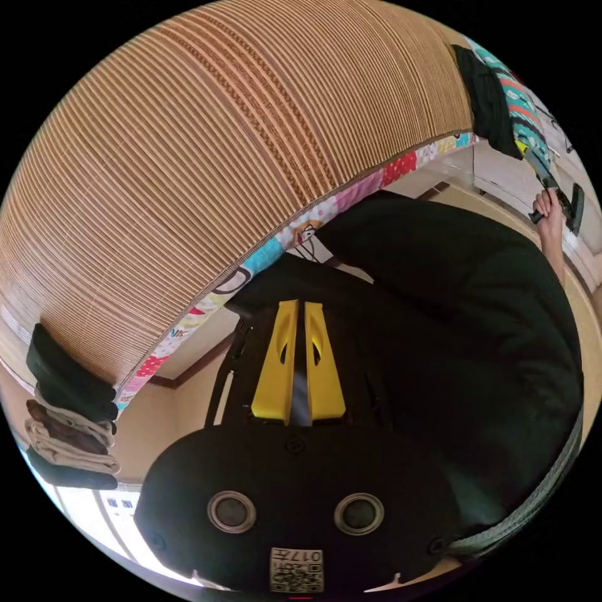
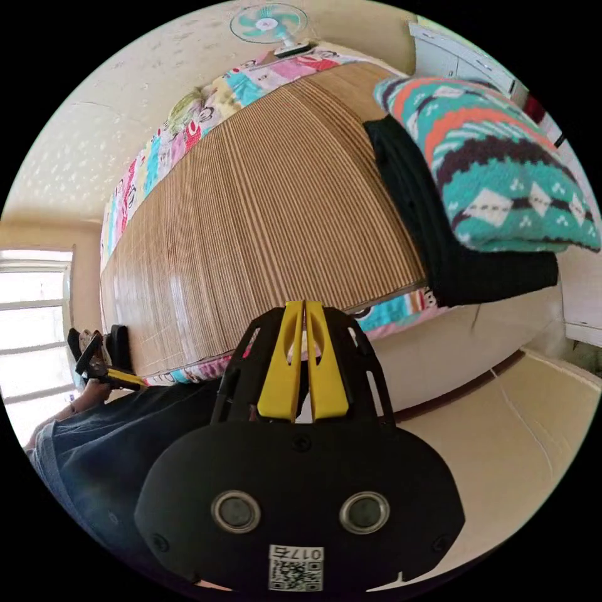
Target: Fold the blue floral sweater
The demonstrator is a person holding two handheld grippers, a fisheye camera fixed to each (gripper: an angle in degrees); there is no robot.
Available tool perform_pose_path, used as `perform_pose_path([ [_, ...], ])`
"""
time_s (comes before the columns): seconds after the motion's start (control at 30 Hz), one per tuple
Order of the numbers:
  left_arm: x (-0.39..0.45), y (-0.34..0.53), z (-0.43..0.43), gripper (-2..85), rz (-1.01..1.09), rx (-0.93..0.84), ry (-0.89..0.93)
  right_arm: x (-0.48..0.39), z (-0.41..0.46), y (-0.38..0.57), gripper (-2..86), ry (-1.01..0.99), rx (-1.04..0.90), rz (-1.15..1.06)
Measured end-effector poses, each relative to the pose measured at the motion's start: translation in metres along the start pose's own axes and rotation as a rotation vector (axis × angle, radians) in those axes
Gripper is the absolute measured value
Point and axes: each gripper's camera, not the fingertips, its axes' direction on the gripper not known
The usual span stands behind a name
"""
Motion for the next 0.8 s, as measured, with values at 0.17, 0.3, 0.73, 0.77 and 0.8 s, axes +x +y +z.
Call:
perform_pose_path([
  [0.17, 0.036, -0.007, 0.031, -0.8, -0.097, 0.036, -0.037, 0.003, -0.111, -0.011, 1.7, 0.391, 0.387, -0.068],
  [0.3, 0.065, 0.002, 0.046, -1.0, -0.1, 0.15, -0.126, 0.013, -0.137, -0.026, 9.0, 0.555, 0.582, -0.038],
  [0.73, 0.053, -0.006, 0.061, -1.0, -0.278, 0.287, 0.1, 0.046, -0.005, -0.021, 11.4, 0.53, 0.211, 0.231],
  [0.77, 0.053, -0.008, 0.06, -1.0, -0.276, 0.295, 0.11, 0.05, -0.008, -0.018, 10.9, 0.511, 0.226, 0.247],
  [0.8, 0.053, -0.012, 0.059, -1.0, -0.275, 0.298, 0.12, 0.059, -0.015, -0.011, 9.0, 0.456, 0.256, 0.284],
])
